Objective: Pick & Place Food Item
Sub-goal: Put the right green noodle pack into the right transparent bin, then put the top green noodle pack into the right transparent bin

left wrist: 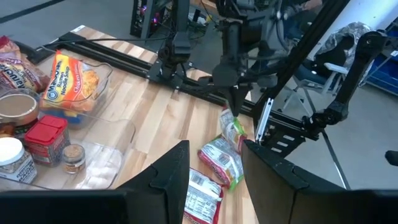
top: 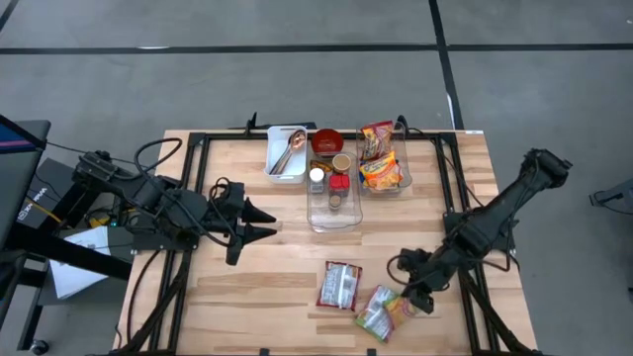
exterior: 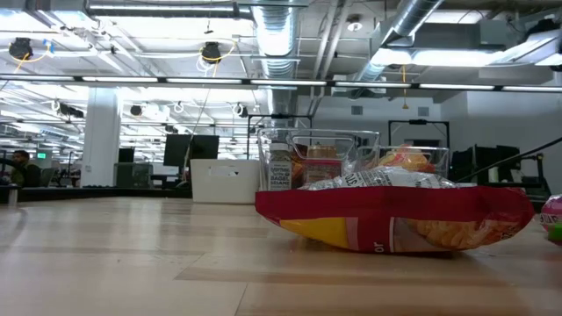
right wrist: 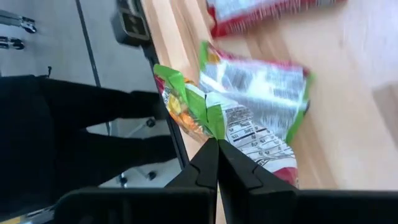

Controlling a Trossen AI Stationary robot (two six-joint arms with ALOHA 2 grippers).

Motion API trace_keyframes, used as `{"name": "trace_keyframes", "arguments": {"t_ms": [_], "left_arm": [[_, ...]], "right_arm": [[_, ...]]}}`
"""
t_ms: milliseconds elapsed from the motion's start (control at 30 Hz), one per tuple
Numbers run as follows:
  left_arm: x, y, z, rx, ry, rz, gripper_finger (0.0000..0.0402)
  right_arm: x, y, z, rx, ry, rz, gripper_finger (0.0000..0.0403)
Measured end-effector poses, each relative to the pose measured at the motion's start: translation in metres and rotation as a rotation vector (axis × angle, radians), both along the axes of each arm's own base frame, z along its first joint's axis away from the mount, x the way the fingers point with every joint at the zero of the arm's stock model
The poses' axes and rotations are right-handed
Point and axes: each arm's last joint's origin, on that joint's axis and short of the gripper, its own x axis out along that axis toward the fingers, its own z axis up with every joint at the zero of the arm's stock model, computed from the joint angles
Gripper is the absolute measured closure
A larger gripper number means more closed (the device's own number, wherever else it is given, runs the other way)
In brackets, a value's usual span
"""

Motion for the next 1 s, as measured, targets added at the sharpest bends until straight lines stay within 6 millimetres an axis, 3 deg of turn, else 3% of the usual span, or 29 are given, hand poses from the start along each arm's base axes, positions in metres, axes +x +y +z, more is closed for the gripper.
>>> {"name": "trace_keyframes", "arguments": {"t_ms": [333,567,1000], "left_arm": [[0.001,-0.001,-0.001,0.0,0.002,0.001,0.0262],[0.006,-0.003,-0.013,-0.016,0.003,0.007,0.0262],[0.021,-0.01,-0.058,-0.11,-0.113,0.015,0.0262]], "right_arm": [[0.019,-0.013,0.037,-0.052,-0.139,0.0,0.0403],[0.019,-0.017,0.034,-0.07,-0.106,-0.004,0.0403],[0.019,-0.019,0.032,-0.144,-0.133,-0.014,0.0403]]}}
